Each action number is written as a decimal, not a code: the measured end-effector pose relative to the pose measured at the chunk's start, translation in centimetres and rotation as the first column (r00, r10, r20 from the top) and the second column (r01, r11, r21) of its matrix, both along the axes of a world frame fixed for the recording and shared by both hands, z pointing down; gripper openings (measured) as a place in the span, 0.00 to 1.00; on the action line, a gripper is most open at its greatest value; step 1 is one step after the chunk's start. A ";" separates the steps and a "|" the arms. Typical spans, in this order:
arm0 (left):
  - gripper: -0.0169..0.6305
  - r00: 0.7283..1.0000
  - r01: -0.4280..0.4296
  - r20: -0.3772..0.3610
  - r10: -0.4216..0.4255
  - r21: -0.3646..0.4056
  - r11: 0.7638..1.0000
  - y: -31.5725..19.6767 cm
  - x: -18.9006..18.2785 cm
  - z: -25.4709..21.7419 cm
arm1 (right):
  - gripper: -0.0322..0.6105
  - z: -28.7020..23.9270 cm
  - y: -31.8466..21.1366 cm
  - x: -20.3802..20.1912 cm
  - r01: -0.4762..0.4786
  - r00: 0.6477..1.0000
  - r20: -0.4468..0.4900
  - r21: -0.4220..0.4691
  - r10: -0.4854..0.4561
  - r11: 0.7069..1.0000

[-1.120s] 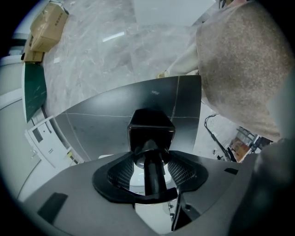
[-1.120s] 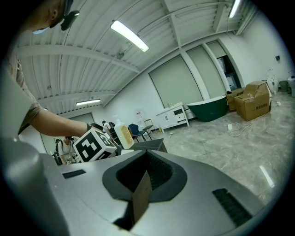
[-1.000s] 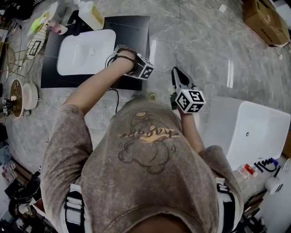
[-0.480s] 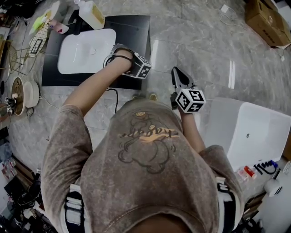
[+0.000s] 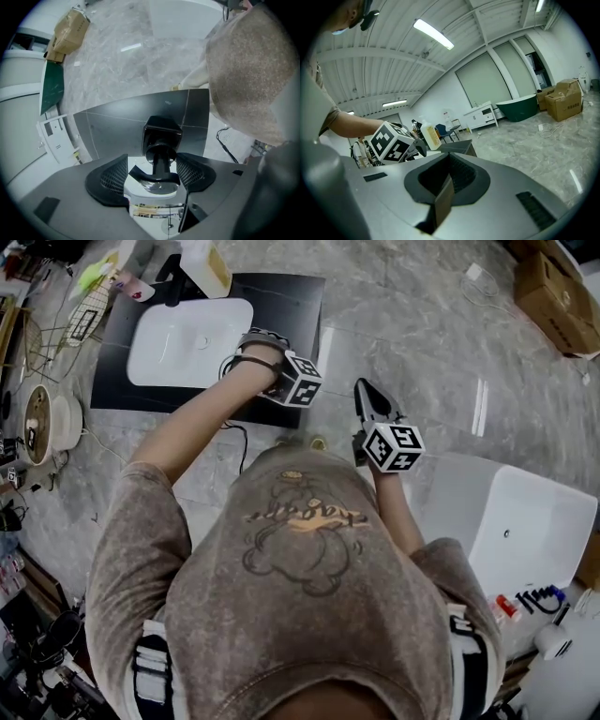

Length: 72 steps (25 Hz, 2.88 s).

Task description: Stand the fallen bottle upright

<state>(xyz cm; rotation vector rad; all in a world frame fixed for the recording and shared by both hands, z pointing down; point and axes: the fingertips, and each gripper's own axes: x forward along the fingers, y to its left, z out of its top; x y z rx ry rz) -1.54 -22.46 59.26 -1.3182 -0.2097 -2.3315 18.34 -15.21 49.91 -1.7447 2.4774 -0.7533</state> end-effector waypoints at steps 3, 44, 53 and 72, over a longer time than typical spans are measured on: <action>0.51 0.997 0.009 -0.083 -0.009 0.000 1.000 0.1 0.5 -0.7 | 0.04 0.0 -0.5 -0.9 0.020 1.000 -0.005 0.001 -0.020 1.000; 0.44 -0.484 0.480 -0.847 -0.220 -0.467 0.743 -1.5 -2.3 -17.9 | 0.04 -2.7 -5.8 -11.2 0.281 0.957 -0.091 0.051 -0.275 0.958; 0.23 -0.622 0.544 -0.777 -0.101 -0.521 0.657 -0.9 -5.6 -16.1 | 0.04 -3.3 -5.5 -11.6 0.269 0.959 -0.122 0.087 -0.257 0.959; 0.05 -0.637 0.614 -0.770 -0.040 -0.538 0.577 0.5 -8.2 -11.6 | 0.04 -1.7 -5.3 -11.8 0.249 0.962 -0.133 0.070 -0.238 0.966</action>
